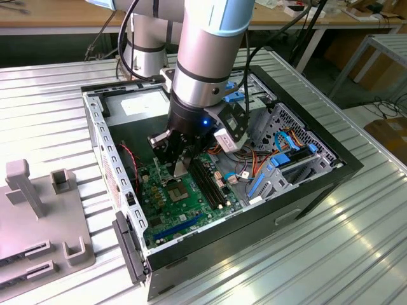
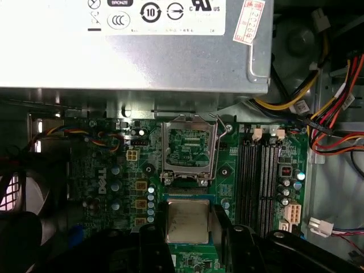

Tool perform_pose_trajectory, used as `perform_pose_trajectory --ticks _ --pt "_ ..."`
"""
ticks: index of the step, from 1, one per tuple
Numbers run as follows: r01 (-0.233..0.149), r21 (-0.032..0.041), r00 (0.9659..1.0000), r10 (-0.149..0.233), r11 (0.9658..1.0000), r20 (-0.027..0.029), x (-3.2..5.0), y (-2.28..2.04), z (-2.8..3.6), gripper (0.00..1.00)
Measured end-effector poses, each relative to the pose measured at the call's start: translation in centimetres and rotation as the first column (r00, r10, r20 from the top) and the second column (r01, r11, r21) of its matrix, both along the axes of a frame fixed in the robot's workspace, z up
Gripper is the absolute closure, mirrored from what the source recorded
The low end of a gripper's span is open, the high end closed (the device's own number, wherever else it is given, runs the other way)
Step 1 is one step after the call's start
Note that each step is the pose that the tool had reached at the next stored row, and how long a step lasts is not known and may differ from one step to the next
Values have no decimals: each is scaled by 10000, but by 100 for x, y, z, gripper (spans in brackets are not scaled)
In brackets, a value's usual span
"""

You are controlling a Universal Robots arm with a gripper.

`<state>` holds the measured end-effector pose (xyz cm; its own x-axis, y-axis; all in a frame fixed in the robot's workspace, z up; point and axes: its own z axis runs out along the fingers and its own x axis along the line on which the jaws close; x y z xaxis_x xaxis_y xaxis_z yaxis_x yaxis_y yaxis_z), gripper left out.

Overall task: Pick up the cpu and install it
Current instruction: 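Place the cpu into insertion slot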

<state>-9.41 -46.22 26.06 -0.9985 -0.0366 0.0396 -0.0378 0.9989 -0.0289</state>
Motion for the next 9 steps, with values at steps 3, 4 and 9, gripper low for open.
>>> perform_pose_trajectory --ticks 3,4,9 --pt "-1 3 10000 1 10000 13 1 0 -15 59" --pt "-1 0 10000 1 10000 60 1 0 -37 59" --pt "45 -1 10000 -45 10000 81 0 -1 -125 59"
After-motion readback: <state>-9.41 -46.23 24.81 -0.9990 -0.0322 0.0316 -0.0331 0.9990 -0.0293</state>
